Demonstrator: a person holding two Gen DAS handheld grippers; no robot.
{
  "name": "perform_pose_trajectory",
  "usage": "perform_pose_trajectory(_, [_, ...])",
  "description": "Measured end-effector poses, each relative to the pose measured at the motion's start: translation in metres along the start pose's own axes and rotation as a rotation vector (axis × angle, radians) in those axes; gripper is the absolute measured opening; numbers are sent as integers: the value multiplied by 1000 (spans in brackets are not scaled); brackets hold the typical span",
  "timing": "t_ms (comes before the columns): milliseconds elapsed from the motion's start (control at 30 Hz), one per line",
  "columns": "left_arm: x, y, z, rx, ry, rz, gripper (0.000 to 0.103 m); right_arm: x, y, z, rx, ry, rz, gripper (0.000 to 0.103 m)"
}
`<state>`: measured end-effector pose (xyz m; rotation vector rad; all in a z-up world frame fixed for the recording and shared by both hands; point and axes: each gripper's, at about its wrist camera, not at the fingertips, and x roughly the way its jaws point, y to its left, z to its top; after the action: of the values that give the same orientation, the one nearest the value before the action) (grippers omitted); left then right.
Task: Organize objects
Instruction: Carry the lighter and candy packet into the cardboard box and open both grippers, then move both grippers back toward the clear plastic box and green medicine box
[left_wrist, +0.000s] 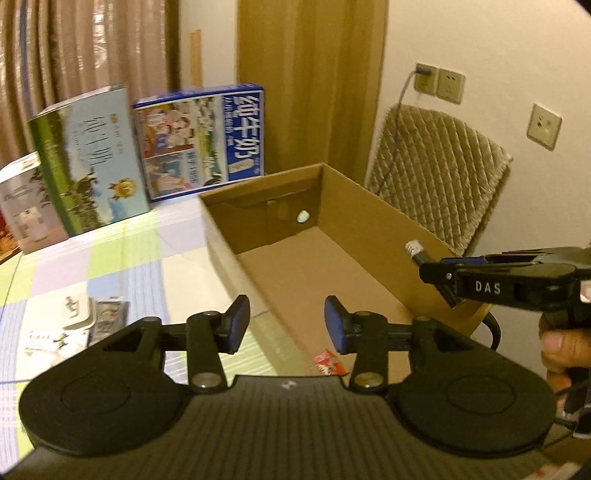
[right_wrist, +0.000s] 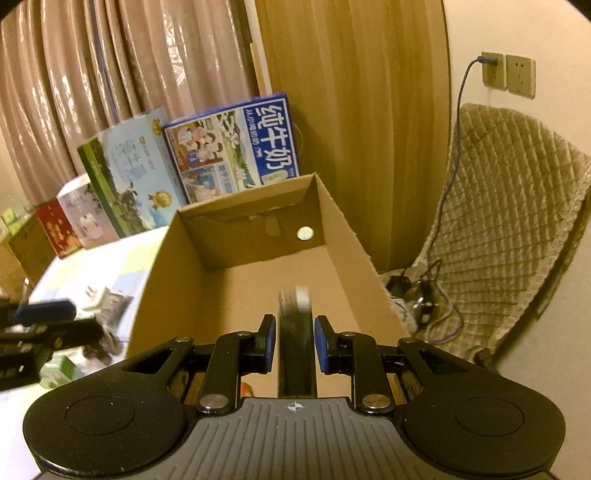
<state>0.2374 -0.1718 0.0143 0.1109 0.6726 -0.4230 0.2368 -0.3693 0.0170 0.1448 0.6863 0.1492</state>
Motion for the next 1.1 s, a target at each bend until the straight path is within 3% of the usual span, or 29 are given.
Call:
perform_pose_trajectory(33, [-5, 4, -2, -12, -4, 6, 43, -2, 0, 1, 10, -8, 2, 38])
perform_pose_trajectory(100, [-14, 10, -6, -25, -6, 23, 49, -9, 1, 3, 23, -36, 6, 52])
perform_pose_trajectory(467, [-80, 47, -49, -111, -12, 118, 71, -68, 38, -3, 25, -86, 73, 60])
perform_pose_trajectory(600, [-111, 66, -71, -151, -9, 165, 80, -91, 67, -17, 16, -94, 112, 75])
perform_pose_trajectory(833, [-159, 93, -103, -193, -8, 253, 95, -113, 122, -43, -51, -76, 200, 87])
perform_pose_trajectory(1100, [-206, 107, -121, -197, -22, 338, 102, -128, 161, -64, -103, -45, 279, 96])
